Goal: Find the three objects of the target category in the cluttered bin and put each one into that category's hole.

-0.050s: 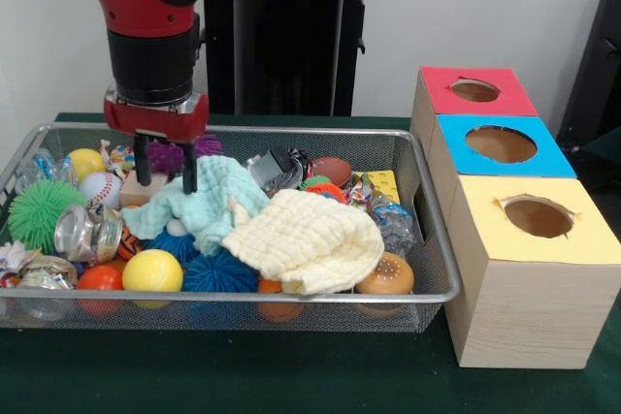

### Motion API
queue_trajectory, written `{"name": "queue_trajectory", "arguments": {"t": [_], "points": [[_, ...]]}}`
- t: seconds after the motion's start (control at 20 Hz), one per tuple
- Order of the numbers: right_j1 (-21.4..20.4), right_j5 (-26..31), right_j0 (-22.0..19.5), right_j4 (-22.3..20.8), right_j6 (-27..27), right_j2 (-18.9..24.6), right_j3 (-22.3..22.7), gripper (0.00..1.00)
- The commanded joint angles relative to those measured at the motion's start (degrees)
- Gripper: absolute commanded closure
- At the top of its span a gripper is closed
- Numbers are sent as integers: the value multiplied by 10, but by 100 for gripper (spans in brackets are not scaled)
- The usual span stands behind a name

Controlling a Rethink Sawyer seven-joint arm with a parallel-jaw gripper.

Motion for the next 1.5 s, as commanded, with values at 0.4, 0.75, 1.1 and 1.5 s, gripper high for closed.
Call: {"name": "queue_trajectory", "arguments": {"t": [0.4, 0.75, 1.1, 1.5], "points": [[50, -70, 37, 44, 120, -67, -6, 0], [74, -110, 52, 50, 116, -99, -15, 0], [74, -113, 22, 70, 77, -90, -13, 0], [73, -102, -15, 83, 42, -69, -12, 0]]}}
